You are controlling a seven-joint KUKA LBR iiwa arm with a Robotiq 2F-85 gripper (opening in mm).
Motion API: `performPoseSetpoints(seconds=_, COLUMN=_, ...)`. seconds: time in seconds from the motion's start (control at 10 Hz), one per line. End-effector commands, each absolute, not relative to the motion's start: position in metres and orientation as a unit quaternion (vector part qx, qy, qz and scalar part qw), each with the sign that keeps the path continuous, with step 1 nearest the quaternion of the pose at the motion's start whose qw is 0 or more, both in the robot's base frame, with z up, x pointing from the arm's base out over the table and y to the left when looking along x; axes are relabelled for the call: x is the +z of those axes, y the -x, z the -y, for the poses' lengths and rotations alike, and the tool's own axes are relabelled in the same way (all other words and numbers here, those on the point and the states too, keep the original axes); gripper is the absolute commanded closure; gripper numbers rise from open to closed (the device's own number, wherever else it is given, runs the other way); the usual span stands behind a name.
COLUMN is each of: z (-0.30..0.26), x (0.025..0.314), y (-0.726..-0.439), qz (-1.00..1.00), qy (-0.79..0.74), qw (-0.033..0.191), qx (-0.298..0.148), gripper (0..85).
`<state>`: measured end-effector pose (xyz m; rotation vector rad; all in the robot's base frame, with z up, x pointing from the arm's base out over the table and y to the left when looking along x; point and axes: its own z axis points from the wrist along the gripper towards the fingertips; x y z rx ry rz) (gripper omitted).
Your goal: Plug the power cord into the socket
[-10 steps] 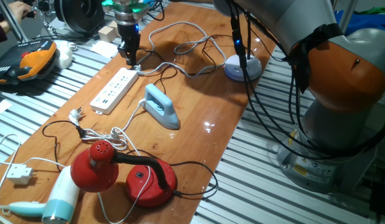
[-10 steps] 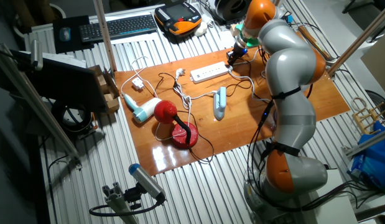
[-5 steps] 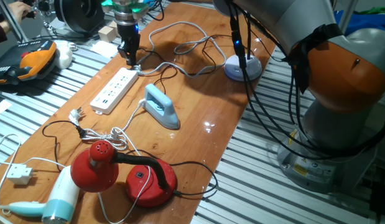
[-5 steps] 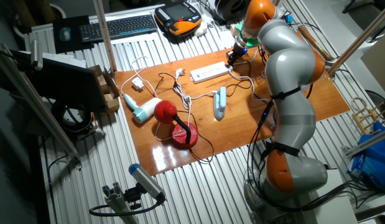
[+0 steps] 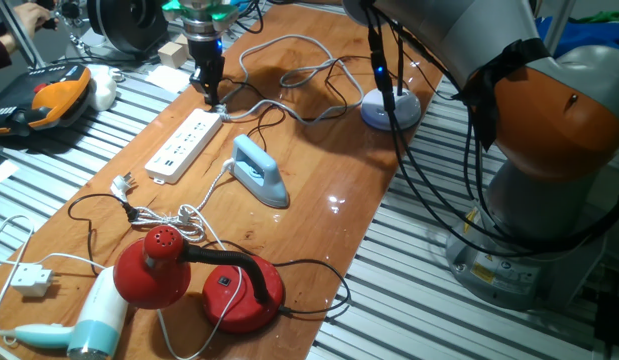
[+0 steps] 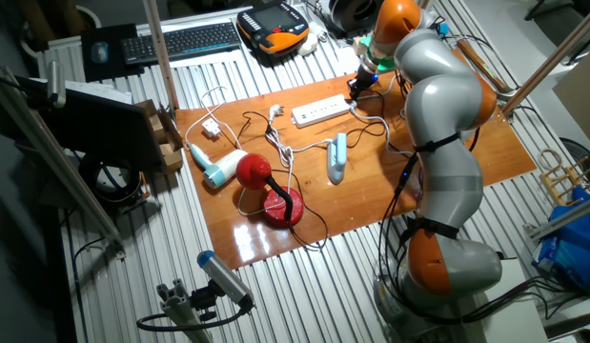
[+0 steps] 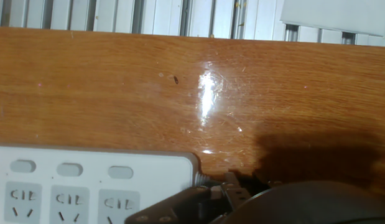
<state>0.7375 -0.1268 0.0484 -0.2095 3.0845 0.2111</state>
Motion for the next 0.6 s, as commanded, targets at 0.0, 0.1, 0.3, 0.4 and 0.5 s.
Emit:
performPoseSetpoints(seconds=0.0, z=0.1267, x=0.0488, y=-0.7374, qz=-0.995, qy=0.068, qw=0.022, qx=0.065, gripper=85.0)
performPoseSetpoints(seconds=0.1, z=0.1267, x=0.0496, y=-0.7376, qz=-0.996, qy=0.064, qw=0.023, qx=0.065, gripper=85.0)
performPoseSetpoints(seconds=0.3, z=0.1269, x=0.0535, y=-0.7378, qz=-0.996, qy=0.061, qw=0.025, qx=0.061, gripper=85.0)
performPoseSetpoints(seconds=0.4, z=0.1270, x=0.0540, y=-0.7380, qz=-0.996, qy=0.061, qw=0.024, qx=0.060, gripper=85.0)
performPoseSetpoints(seconds=0.5, z=0.1272, x=0.0548, y=-0.7383, qz=-0.996, qy=0.062, qw=0.025, qx=0.061, gripper=85.0)
